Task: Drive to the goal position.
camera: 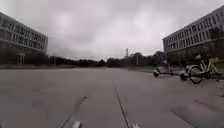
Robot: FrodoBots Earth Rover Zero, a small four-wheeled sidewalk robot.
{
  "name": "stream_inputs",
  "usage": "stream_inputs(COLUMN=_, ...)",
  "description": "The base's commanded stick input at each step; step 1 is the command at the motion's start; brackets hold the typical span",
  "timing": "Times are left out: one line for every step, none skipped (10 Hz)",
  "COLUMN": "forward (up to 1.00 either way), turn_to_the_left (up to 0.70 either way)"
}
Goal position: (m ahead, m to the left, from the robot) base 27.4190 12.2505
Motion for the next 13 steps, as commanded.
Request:
stream_inputs(forward=0.70, turn_to_the_left=0.00)
stream_inputs(forward=0.70, turn_to_the_left=0.00)
stream_inputs(forward=0.70, turn_to_the_left=0.00)
stream_inputs(forward=0.70, turn_to_the_left=0.00)
stream_inputs(forward=0.70, turn_to_the_left=0.00)
stream_inputs(forward=0.70, turn_to_the_left=0.00)
stream_inputs(forward=0.70, turn_to_the_left=0.00)
stream_inputs(forward=0.70, turn_to_the_left=0.00)
stream_inputs(forward=0.70, turn_to_the_left=0.00)
stream_inputs(forward=0.70, turn_to_the_left=0.00)
stream_inputs(forward=0.70, turn_to_the_left=0.00)
stream_inputs(forward=0.70, turn_to_the_left=0.00)
stream_inputs(forward=0.70, turn_to_the_left=0.00)
